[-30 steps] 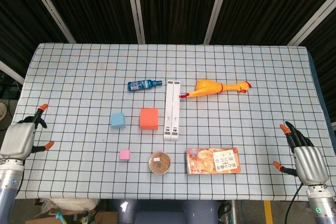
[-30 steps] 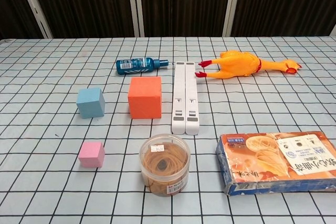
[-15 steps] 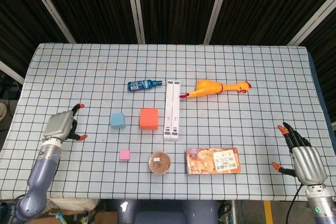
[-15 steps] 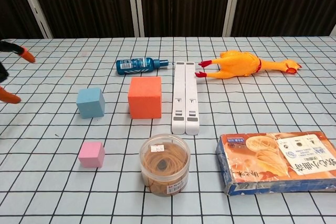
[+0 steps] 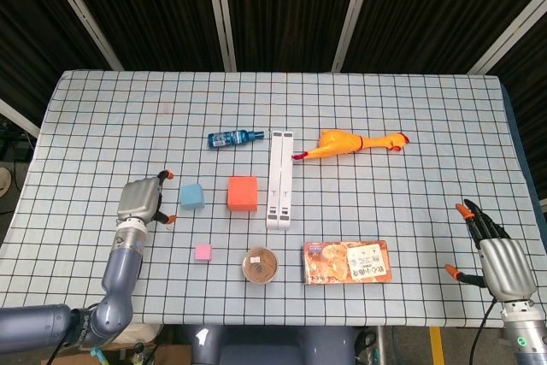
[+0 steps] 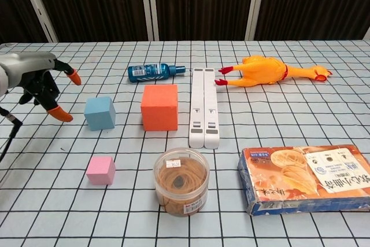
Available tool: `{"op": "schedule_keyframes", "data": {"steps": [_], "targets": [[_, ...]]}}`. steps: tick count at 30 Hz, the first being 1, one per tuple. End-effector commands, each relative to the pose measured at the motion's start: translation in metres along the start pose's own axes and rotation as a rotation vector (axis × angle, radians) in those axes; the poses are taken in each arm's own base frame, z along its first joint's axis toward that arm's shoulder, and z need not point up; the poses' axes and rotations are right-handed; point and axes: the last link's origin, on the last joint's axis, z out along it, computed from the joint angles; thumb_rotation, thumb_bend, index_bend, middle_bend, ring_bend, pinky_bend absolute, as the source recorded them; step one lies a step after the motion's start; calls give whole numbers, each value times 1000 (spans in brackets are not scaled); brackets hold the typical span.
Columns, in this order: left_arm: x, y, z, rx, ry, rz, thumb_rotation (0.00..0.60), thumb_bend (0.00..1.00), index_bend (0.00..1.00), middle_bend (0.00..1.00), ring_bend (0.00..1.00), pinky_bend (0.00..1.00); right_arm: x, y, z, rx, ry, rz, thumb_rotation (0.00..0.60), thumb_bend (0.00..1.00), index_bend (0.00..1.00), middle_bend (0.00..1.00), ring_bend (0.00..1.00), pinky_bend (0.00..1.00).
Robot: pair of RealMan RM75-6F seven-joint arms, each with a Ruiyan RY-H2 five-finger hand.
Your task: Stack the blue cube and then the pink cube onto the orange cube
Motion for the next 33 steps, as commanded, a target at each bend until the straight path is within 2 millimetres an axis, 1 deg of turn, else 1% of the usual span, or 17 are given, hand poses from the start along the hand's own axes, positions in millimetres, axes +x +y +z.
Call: {"op": "schedule_keyframes", "data": {"steps": [1, 6, 13, 18, 24, 33], "targets": [[-4, 10, 6, 8, 1, 11, 600, 120, 235, 858, 713, 759, 0, 0, 0, -1, -5, 1, 600, 56, 88, 57, 163, 289], [-10, 20, 13, 9, 1, 10, 600, 167, 262, 858, 713, 759, -1, 2, 1, -7, -7, 4, 600, 56, 88, 58, 163, 289], [-14, 30, 17, 4, -2, 32, 600, 191, 269, 858, 713, 759, -1, 3, 1, -11, -14, 6, 600, 56, 88, 58, 163, 289], [-16, 33, 18, 7, -3, 53, 600, 198, 275, 858, 713, 759, -1, 3, 1, -11, -17, 8, 600, 56, 88, 58, 163, 289], [-17, 32, 18, 13, 3, 63, 600, 243, 305, 858, 713, 759, -2, 4, 1, -14, -21, 9, 600, 57, 88, 58, 163, 289], [-17, 32, 22, 28, 20, 79, 600, 258, 304, 858, 713, 759, -3, 4, 2, -15, -32, 15, 600, 56, 88, 58, 163, 289]]}}
